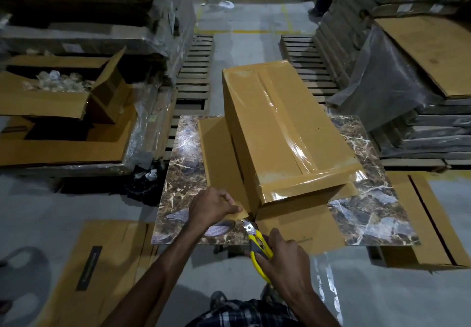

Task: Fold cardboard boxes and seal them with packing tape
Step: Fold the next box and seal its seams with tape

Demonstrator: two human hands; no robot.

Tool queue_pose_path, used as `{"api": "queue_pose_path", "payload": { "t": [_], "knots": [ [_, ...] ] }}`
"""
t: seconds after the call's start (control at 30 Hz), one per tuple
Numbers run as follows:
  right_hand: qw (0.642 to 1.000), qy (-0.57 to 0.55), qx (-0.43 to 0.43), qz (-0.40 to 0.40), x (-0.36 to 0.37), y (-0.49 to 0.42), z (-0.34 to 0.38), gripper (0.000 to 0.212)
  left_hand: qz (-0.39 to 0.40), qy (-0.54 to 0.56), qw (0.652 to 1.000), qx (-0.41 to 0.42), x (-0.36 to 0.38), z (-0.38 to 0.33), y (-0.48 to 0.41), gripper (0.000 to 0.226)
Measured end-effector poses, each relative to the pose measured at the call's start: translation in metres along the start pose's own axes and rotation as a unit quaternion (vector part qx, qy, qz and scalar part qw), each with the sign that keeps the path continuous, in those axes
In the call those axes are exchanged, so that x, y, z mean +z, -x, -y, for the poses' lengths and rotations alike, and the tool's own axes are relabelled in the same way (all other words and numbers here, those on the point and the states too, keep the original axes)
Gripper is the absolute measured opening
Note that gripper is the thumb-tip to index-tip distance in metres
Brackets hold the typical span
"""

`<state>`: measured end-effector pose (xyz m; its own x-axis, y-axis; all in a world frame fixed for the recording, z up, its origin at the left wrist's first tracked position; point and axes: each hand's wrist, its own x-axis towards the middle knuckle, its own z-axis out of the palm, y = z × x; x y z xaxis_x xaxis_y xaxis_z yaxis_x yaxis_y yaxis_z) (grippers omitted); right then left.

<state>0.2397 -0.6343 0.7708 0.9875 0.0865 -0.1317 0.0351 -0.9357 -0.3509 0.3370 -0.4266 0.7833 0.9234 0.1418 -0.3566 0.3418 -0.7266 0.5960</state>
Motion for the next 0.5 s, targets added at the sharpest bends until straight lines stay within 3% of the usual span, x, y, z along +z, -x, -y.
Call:
{"api": "queue_pose_path", "payload": {
  "t": [0.13, 0.23, 0.33, 0.43, 0.5],
  "knots": [
    [0.996, 0.068, -0.032, -0.044, 0.004, 0.002, 0.001, 0.052, -0.03, -0.033, 0.999, -0.011, -0.001, -0.007, 0.009, 0.045],
    [0.996, 0.084, -0.022, -0.029, 0.006, 0.006, 0.001, 0.054, -0.033, -0.002, 0.999, -0.037, -0.001, -0.002, 0.008, 0.087],
    [0.995, 0.095, -0.006, -0.026, 0.004, 0.007, -0.002, 0.061, -0.01, 0.018, 0.999, -0.049, -0.001, 0.003, 0.012, 0.06],
    [0.995, 0.1, 0.01, -0.02, 0.003, 0.014, -0.003, 0.06, 0.019, 0.054, 0.997, -0.059, 0.004, 0.005, 0.017, 0.071],
    [0.995, 0.095, 0.001, -0.031, -0.001, 0.021, -0.003, 0.056, 0.022, 0.061, 0.996, -0.062, 0.009, 0.006, 0.021, 0.066]
  ]
}}
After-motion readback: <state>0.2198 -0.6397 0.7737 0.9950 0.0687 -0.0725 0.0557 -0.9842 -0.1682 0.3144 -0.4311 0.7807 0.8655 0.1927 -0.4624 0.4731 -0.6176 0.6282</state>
